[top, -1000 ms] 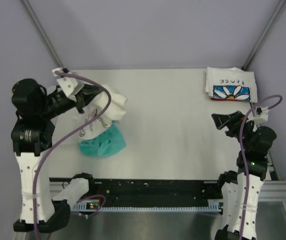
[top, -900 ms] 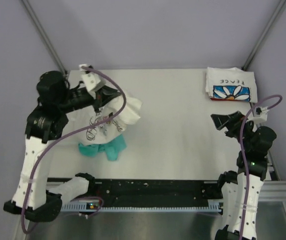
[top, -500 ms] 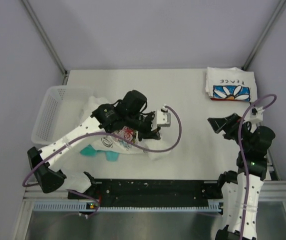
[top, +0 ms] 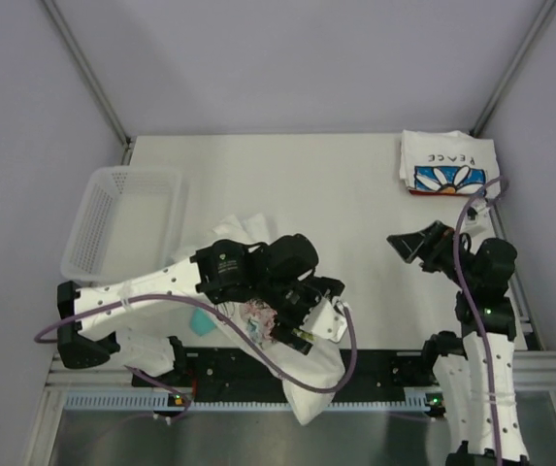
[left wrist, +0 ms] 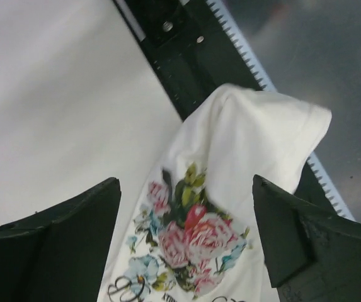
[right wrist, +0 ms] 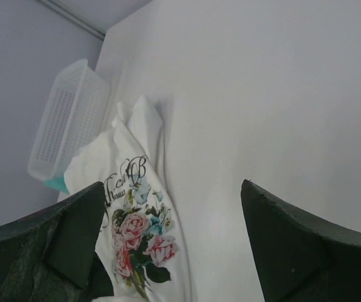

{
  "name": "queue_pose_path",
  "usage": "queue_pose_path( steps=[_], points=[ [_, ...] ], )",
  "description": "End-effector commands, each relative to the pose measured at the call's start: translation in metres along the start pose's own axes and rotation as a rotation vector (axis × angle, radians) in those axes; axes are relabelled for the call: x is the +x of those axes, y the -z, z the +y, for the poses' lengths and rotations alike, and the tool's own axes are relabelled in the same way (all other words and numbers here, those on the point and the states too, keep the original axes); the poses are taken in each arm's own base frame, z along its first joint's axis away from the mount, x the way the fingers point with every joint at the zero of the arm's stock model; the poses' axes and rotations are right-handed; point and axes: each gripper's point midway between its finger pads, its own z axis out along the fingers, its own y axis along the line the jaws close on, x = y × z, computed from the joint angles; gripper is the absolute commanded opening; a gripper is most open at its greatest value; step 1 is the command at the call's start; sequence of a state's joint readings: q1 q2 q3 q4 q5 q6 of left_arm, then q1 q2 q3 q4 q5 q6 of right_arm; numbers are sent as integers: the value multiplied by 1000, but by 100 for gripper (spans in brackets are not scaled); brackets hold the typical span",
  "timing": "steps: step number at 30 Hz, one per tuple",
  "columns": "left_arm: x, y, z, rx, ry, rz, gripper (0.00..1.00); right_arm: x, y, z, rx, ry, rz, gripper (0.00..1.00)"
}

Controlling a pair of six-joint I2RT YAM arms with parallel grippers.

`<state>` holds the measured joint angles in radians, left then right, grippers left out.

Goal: Fold and stack the t-shirts

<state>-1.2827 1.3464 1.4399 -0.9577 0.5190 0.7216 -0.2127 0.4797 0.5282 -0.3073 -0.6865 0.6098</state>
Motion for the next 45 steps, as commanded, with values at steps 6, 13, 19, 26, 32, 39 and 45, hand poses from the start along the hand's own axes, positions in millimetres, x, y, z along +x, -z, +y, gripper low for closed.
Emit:
queue_pose_path(
  steps=[6, 13, 19, 26, 32, 39, 45],
  points=[
    [81, 116, 96, -563, 248, 115, 99, 73, -58, 26, 50, 289, 322, 88],
    [210, 240, 86, -1016, 740, 309, 99, 158, -109, 66, 36, 614, 560, 90],
    [298, 277, 34, -1143, 1043, 351, 99, 275, -140, 80, -5, 895, 818, 95],
    [329, 315, 0, -1254, 1177, 313, 99, 335, -147, 77, 21, 964, 890, 74],
    [325, 307, -2, -1193, 1162, 284, 99, 278, -143, 111, 15, 924, 719, 0],
    [316, 291, 8, -1082, 1130, 187, 94, 133, -113, 256, -314, 777, 353, 0],
    [309, 285, 10, -1046, 1084, 162, 95, -13, -95, 259, -220, 601, 50, 0]
  ],
)
